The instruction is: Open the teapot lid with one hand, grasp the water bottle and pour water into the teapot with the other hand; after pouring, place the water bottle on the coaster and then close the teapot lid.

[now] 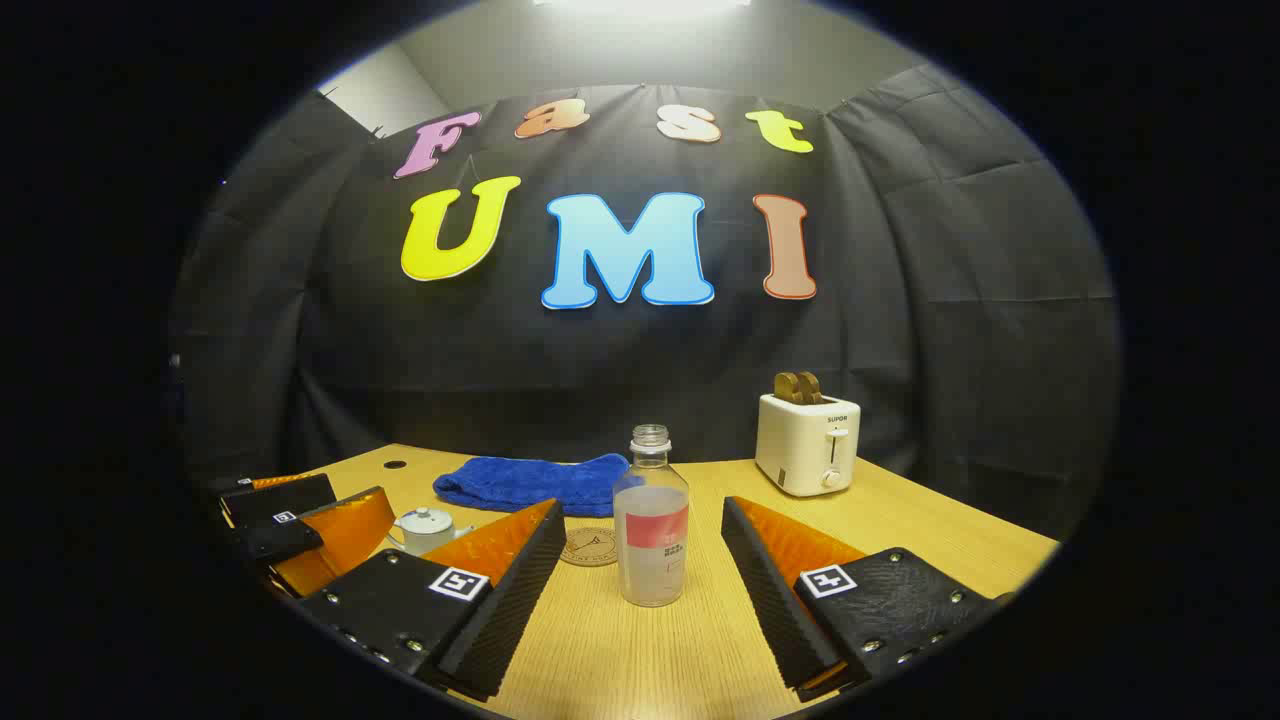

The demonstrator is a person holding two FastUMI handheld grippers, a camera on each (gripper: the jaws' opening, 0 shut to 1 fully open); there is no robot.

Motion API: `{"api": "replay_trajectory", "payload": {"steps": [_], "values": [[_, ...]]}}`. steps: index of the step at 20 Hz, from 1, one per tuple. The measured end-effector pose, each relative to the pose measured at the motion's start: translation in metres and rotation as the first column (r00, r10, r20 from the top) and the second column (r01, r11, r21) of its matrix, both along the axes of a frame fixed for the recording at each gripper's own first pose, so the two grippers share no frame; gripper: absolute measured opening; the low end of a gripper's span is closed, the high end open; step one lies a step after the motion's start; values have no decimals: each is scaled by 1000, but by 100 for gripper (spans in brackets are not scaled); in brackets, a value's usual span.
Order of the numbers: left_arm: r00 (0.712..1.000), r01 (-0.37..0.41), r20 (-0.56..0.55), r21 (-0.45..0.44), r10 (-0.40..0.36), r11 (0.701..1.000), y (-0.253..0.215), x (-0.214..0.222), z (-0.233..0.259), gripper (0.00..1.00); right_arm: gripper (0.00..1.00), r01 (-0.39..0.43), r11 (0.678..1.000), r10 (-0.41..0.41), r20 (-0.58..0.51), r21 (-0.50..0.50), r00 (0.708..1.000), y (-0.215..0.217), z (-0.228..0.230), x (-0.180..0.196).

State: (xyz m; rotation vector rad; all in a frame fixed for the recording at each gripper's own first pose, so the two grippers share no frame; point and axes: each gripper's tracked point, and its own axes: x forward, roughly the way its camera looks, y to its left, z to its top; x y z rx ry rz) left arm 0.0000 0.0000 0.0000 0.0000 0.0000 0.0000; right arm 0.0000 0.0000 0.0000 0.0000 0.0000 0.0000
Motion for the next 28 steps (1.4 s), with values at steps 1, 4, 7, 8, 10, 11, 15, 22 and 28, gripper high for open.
{"api": "replay_trajectory", "payload": {"steps": [1, 4, 7, 8, 10, 11, 15, 22, 28], "values": [[1000, 1, 0, -2, -1, 1000, -1, 1, 1, 93, 97, -1, 1000, 1, -1, 0, 1000, 0, 0, 1], [1000, -3, -7, -3, 3, 1000, 1, 3, -2, 92, 97, -4, 1000, 4, -10, 3, 1000, 1, -2, 1], [1000, -9, -14, -5, 9, 1000, 4, 3, -2, 92, 97, -3, 1000, 3, -15, 9, 1000, 0, -4, 2], [1000, -9, -16, -7, 9, 1000, 4, 4, -5, 92, 97, -4, 1000, 4, -16, 10, 1000, 1, -4, 2], [1000, -13, -17, -4, 13, 1000, 5, 5, -4, 92, 97, -4, 1000, 4, -19, 12, 1000, 0, -5, 2], [1000, -15, -18, -4, 15, 1000, 5, 6, -4, 92, 98, -5, 1000, 5, -21, 15, 1000, 1, -6, 2], [1000, -14, -27, -8, 14, 1000, 7, 15, -7, 89, 97, -7, 1000, 7, -26, 20, 1000, 1, -9, 2], [998, -4, -67, -4, 3, 1000, 15, 55, -18, 89, 98, 0, 1000, 1, -39, 22, 999, 0, -14, 3], [995, -9, -104, 13, 11, 1000, 31, 94, -30, 89, 98, 14, 999, -12, -58, 35, 998, -4, -23, 7]]}}
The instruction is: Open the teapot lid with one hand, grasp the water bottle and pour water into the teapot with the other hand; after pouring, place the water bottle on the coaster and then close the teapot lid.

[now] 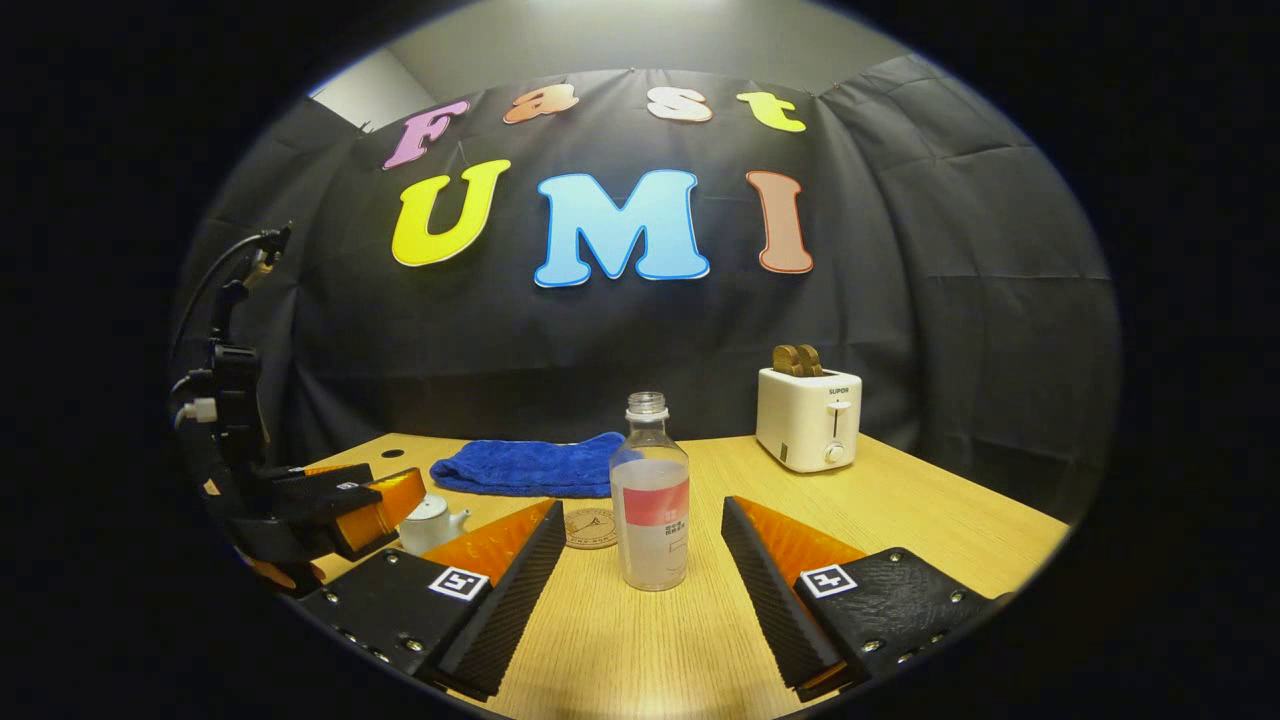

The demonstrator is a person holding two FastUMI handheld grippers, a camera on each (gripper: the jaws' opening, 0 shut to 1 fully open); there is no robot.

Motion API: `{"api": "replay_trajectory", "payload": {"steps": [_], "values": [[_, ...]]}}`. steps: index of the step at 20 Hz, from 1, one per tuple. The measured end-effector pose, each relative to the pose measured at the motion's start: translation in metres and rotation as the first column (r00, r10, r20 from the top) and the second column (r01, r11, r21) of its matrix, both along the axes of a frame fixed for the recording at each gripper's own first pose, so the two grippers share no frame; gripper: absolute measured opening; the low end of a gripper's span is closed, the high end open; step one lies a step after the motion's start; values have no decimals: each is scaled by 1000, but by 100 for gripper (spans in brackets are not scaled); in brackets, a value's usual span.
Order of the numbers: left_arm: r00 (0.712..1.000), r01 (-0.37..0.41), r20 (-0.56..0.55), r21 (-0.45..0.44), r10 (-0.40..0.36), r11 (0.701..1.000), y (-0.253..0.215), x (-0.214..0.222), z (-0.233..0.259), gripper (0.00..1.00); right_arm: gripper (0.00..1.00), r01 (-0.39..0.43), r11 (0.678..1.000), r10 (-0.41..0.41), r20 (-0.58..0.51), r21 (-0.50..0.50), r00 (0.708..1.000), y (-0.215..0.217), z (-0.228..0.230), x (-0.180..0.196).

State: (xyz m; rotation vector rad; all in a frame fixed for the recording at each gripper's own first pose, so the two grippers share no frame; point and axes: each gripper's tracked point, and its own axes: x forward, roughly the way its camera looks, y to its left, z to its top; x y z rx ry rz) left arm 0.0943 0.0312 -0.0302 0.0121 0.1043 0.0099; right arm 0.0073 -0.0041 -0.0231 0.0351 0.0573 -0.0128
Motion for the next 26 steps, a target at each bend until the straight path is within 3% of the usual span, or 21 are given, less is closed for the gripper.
{"api": "replay_trajectory", "payload": {"steps": [9, 19, 26], "values": [[999, 9, -40, 32, -8, 999, 14, 44, -18, 86, 98, 17, 1000, -16, -35, 24, 999, -5, -14, 9], [997, 22, -73, 31, -19, 999, 15, 56, -38, 84, 98, 37, 998, -34, -57, 42, 998, -15, -21, 12], [997, 38, -71, 23, -36, 999, 11, 57, -40, 70, 98, 44, 998, -41, -59, 50, 997, -18, -23, 11]]}}
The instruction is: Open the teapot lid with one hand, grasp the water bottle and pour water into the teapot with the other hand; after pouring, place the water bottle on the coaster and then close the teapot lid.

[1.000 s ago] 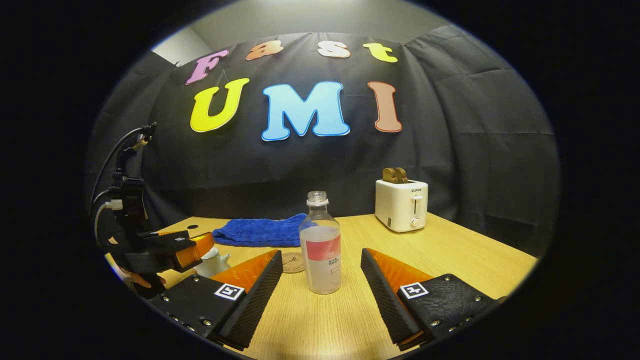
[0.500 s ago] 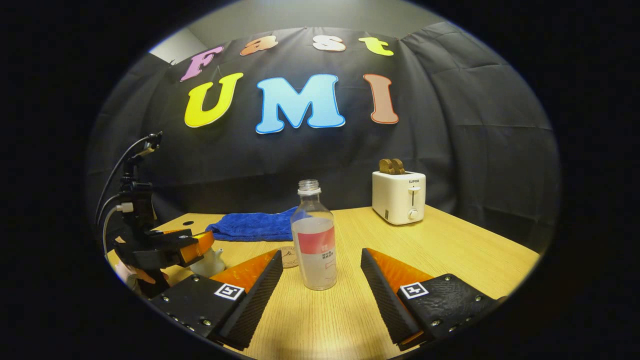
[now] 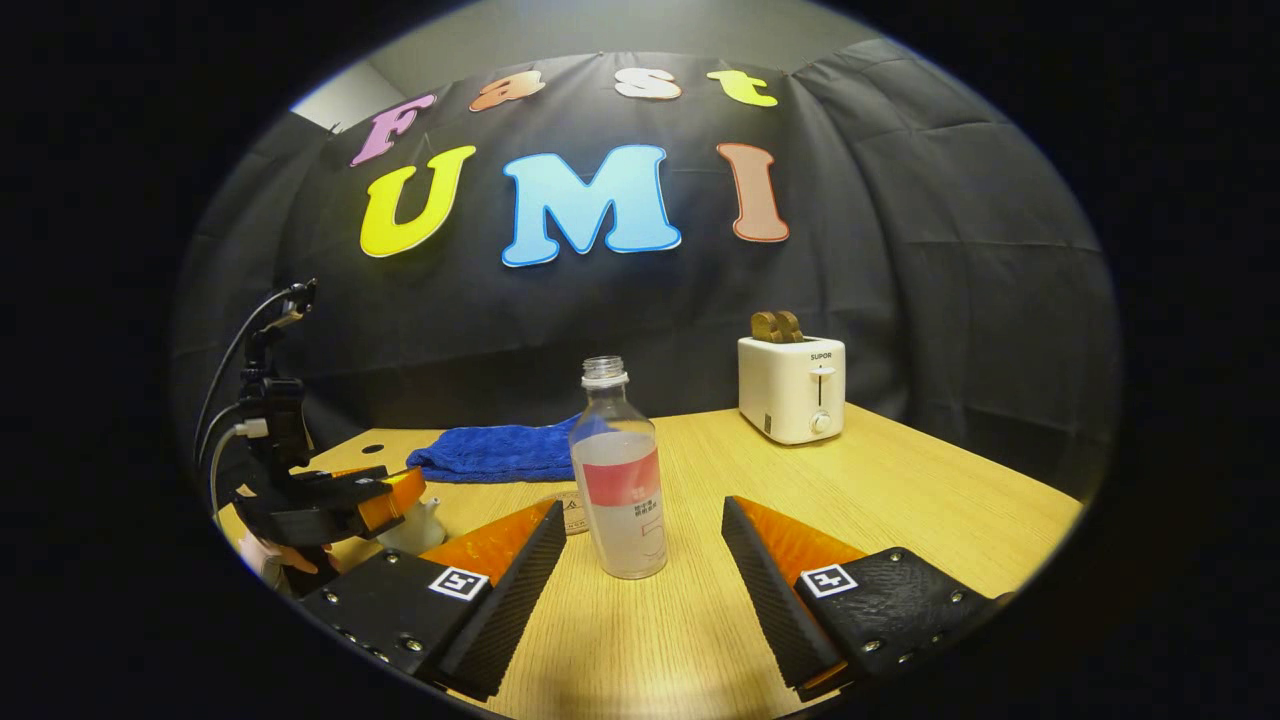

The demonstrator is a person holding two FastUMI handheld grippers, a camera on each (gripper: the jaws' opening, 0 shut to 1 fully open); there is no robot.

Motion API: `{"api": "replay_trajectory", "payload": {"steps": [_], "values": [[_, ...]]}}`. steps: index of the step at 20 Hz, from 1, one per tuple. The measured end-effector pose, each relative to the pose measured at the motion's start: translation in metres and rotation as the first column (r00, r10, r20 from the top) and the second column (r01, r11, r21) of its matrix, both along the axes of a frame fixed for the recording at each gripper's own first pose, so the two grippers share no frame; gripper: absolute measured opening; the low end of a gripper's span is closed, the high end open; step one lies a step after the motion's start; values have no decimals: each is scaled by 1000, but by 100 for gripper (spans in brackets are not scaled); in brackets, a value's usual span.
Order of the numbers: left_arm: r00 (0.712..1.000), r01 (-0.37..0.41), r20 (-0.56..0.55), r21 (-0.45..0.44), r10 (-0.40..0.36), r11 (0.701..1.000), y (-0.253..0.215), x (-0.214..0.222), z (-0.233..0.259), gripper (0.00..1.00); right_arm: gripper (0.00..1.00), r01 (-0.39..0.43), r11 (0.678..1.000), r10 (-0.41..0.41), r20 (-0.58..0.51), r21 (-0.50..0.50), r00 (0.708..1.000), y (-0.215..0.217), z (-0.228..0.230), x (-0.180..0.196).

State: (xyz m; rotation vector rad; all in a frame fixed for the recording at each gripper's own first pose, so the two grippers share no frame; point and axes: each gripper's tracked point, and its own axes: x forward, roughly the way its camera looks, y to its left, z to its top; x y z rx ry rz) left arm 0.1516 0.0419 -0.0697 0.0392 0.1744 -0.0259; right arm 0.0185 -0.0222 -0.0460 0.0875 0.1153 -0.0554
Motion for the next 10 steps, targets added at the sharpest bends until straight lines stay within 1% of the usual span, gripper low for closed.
{"api": "replay_trajectory", "payload": {"steps": [1, 2, 4, 5, 8, 10], "values": [[1000, -1, 1, -2, 1, 1000, 0, 1, 1, 68, 96, 0, 1000, 0, -2, 1, 1000, 0, 0, 1], [1000, -1, 1, -3, 1, 1000, 0, 0, 0, 71, 96, -2, 1000, 2, -4, 2, 1000, 1, -1, 1], [1000, -5, 6, 11, 4, 1000, 1, 0, 3, 71, 96, -5, 1000, 5, -7, 3, 1000, 1, -1, 1], [1000, -1, 19, 18, 0, 1000, 0, 2, 8, 63, 96, -6, 1000, 6, -8, 2, 1000, 1, -1, 1], [1000, 3, 11, 59, -3, 998, -1, 2, 5, 40, 96, -8, 1000, 8, -11, 3, 1000, 2, -3, 1], [1000, 8, 5, 81, -9, 997, -3, 2, 6, 39, 96, -7, 1000, 7, -11, 1, 1000, 2, -3, 0]]}}
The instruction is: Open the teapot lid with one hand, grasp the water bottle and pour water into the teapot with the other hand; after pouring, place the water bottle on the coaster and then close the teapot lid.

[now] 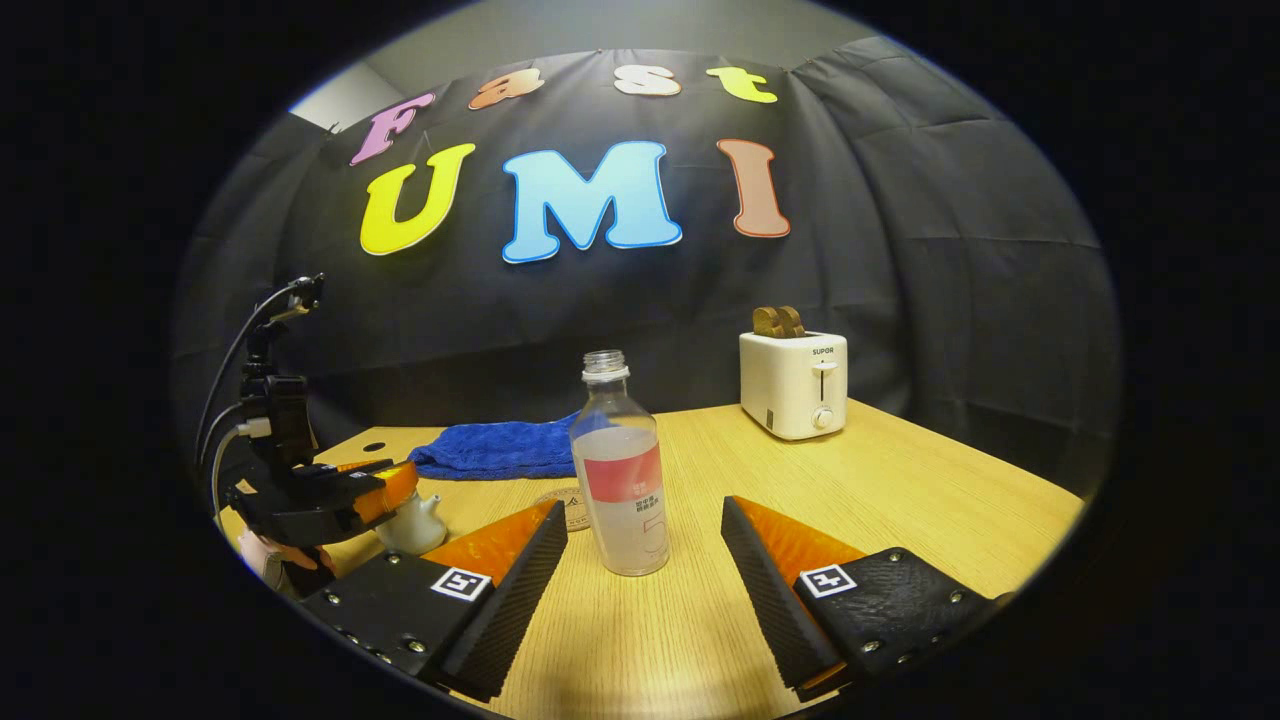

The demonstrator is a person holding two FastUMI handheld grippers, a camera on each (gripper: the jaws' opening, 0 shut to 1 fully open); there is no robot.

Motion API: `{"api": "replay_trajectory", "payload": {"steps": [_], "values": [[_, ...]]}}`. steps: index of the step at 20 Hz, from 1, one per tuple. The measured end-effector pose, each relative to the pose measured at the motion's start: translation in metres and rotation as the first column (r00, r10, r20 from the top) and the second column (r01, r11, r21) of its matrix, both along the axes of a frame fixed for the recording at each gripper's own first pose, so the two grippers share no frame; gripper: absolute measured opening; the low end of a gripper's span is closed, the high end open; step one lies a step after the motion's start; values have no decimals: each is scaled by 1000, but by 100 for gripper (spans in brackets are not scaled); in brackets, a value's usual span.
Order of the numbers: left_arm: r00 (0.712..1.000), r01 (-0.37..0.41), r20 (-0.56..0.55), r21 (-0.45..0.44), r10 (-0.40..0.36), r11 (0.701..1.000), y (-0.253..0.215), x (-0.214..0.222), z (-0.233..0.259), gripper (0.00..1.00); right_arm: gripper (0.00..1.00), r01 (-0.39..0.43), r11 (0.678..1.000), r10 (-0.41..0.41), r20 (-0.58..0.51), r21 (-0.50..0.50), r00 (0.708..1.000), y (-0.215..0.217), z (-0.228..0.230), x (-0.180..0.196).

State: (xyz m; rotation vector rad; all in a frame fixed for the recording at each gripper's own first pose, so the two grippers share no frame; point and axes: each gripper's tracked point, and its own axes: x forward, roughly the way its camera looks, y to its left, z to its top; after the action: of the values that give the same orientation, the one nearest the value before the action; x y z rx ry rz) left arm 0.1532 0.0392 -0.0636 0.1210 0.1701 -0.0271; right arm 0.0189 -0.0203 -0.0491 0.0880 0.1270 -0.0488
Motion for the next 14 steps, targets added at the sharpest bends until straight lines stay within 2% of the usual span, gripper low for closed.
{"api": "replay_trajectory", "payload": {"steps": [5, 7, 12, 13, 14], "values": [[1000, 7, -10, 58, -6, 998, -6, 0, -3, 37, 96, 2, 1000, -2, -1, 9, 1000, -1, 1, 0], [1000, -8, -12, 69, 8, 998, -4, 0, 1, 12, 96, 3, 1000, -3, 3, 6, 1000, -1, 2, -1], [1000, -11, -13, 42, 12, 999, -3, -1, 1, 12, 96, 12, 1000, -12, 1, 5, 1000, -5, 0, 1], [1000, -13, -16, 29, 14, 999, -3, 2, 2, 7, 96, 10, 1000, -10, -2, 4, 1000, -5, 0, 2], [1000, -10, -18, 24, 11, 1000, -3, 0, 4, 7, 96, 8, 1000, -8, -4, 1, 1000, -5, -1, 3]]}}
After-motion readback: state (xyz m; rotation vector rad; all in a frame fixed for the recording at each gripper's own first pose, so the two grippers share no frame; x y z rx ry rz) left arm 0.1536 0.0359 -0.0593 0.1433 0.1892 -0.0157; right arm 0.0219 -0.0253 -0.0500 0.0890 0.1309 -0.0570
